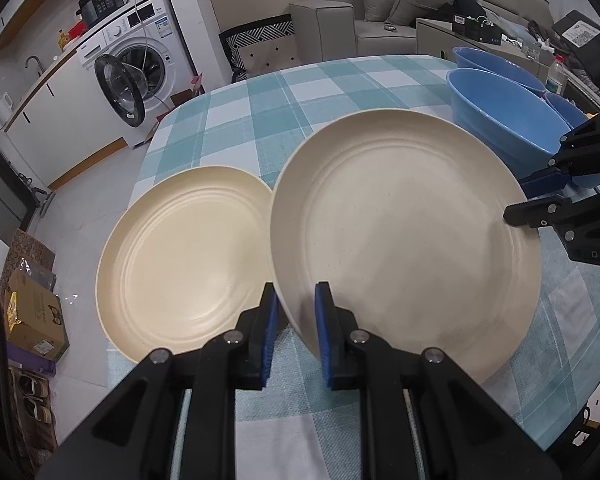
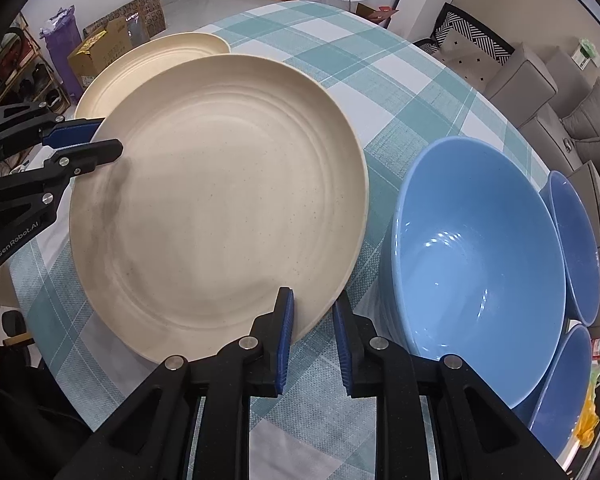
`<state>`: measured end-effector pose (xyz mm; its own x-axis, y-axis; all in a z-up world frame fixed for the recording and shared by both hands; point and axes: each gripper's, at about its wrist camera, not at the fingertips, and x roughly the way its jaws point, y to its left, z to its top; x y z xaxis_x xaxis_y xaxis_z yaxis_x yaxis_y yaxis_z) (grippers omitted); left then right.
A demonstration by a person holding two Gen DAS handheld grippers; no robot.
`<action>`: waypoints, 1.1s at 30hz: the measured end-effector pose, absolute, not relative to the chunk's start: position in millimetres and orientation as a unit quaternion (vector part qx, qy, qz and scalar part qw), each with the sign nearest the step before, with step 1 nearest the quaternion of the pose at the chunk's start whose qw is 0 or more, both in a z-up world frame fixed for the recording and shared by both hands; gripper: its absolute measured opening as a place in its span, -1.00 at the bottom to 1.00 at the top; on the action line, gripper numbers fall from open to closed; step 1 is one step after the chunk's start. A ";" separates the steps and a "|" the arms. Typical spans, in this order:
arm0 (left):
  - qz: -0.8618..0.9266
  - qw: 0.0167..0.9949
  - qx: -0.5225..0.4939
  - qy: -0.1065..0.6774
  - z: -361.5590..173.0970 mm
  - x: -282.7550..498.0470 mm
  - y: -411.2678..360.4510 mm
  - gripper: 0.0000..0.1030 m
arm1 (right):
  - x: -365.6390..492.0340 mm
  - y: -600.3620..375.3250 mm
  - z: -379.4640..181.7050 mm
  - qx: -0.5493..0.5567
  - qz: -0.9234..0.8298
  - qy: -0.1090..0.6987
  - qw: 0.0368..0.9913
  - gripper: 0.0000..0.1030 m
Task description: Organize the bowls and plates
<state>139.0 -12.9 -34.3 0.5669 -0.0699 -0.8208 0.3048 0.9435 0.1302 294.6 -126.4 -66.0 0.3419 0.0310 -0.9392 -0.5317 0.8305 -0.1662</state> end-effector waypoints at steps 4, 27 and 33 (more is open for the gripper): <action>-0.110 0.873 0.134 0.456 -36.4 138.6 -15.1 -0.70 | 293.6 -126.2 -67.0 -0.232 0.177 0.546 0.785 -0.60; -0.114 0.863 0.146 0.471 -46.7 143.2 -17.8 -0.69 | 292.3 -110.5 -79.7 -0.301 0.149 0.545 0.768 -0.53; -0.117 0.861 0.150 0.472 -49.4 143.7 -17.7 -0.68 | 289.4 -108.2 -85.2 -0.312 0.155 0.546 0.762 -0.46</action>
<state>143.7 -17.7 -49.4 0.5267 -0.0596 -0.8480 0.3424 0.9279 0.1474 289.4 -108.2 -85.2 0.3550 -0.1047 -0.9290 -0.5762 0.7580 -0.3056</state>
